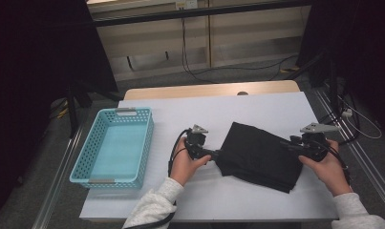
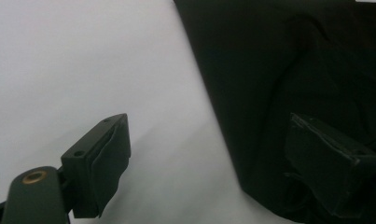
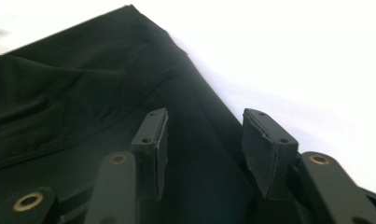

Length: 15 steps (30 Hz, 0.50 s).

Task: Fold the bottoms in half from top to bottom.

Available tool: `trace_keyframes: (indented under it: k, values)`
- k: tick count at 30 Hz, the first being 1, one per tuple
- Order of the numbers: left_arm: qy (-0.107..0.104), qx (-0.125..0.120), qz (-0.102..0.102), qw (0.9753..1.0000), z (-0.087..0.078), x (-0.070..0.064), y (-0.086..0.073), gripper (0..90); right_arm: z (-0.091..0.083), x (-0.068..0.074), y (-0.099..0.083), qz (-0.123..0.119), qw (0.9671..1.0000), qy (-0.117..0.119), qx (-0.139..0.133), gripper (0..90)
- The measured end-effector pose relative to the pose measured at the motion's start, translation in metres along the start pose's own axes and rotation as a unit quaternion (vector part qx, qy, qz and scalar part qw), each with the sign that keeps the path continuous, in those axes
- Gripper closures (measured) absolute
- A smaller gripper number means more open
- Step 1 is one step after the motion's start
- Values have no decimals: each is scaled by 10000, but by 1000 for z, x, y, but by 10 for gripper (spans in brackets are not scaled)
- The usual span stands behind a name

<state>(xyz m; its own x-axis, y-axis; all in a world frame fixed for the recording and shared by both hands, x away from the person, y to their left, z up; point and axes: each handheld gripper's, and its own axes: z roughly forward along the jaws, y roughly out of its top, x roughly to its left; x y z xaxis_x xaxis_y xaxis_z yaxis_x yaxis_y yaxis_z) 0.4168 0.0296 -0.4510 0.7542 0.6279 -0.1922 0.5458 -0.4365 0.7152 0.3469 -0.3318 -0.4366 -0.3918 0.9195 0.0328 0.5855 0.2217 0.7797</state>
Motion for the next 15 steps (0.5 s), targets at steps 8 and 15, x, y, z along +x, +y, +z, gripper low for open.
trace_keyframes:
  k: [8,15]
  values:
    - [19,262,235,9994,2,-12,-10,178,2,6,-1,-53,10000,-5,-18,402]
    - [18,321,318,9990,0,-25,-13,289,-1,9,-1,-98,9999,41,-91,401]
